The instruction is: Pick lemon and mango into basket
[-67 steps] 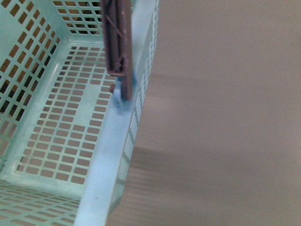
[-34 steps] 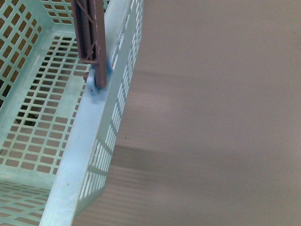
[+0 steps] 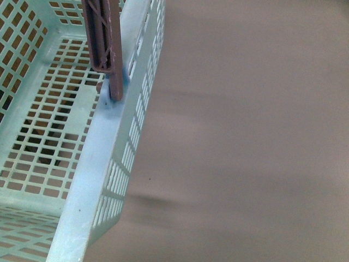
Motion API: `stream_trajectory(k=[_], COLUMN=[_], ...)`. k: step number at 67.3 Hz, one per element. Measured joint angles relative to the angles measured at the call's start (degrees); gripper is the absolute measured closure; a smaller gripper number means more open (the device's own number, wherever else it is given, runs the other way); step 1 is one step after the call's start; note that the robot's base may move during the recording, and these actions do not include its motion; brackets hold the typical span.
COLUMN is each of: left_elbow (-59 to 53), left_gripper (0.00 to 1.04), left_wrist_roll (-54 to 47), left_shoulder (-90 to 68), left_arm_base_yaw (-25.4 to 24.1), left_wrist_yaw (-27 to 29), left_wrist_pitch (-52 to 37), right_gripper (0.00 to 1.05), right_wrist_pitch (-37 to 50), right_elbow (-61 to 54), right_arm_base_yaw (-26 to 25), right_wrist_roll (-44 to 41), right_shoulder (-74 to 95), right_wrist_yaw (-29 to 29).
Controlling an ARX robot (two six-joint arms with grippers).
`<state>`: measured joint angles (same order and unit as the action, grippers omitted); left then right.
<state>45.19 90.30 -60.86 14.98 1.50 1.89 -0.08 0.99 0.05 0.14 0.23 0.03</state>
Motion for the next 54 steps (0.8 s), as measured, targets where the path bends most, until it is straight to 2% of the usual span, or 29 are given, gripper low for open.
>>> stream_trajectory(k=[54], left_elbow=[0.11], left_gripper=[0.89], left_wrist_roll=[0.0], left_shoulder=[0.0], left_arm_base_yaw=[0.0], left_wrist_yaw=[0.0], left_wrist_pitch=[0.0], right_gripper=[0.09], right_wrist_pitch=[0.0], right_elbow=[0.0], right_arm_base_yaw=[0.0], right_wrist_roll=[0.02], right_shoulder=[0.0], right_wrist_yaw=[0.0])
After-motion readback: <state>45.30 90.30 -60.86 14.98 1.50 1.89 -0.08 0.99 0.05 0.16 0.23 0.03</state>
